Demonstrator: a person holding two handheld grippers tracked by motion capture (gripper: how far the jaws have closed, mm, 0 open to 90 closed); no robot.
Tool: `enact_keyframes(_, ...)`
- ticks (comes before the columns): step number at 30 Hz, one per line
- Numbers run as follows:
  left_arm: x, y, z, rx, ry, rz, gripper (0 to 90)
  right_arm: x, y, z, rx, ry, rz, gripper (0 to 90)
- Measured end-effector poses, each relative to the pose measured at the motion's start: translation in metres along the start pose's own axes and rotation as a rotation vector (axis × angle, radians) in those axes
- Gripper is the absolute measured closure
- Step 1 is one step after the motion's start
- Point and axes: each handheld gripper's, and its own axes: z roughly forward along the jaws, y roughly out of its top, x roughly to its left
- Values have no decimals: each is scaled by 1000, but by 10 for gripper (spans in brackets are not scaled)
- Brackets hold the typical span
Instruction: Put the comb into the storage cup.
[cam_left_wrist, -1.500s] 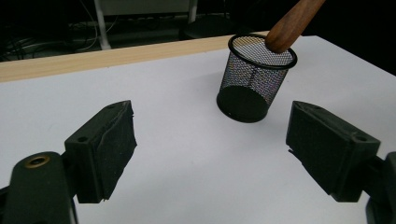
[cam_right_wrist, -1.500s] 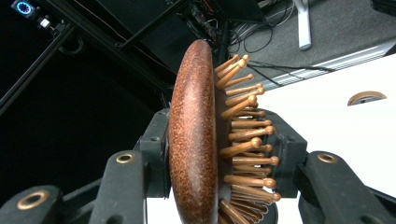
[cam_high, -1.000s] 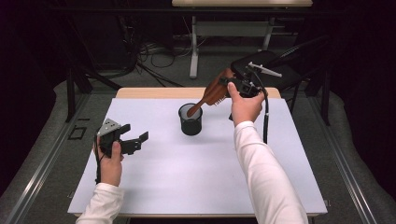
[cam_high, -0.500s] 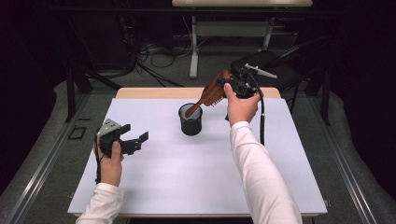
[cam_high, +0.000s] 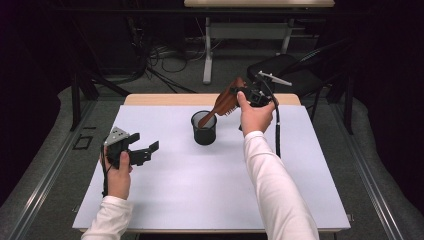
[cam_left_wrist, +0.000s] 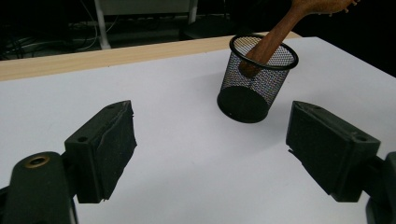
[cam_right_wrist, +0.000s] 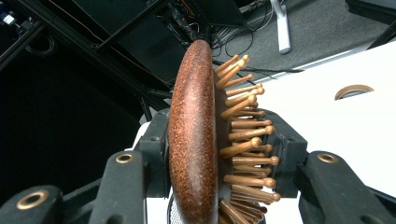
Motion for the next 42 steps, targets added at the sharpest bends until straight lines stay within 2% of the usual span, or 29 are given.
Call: enact_keyframes(42, 3, -1, 1, 3, 0, -9, 158, -2, -19, 26, 62, -20, -19, 507)
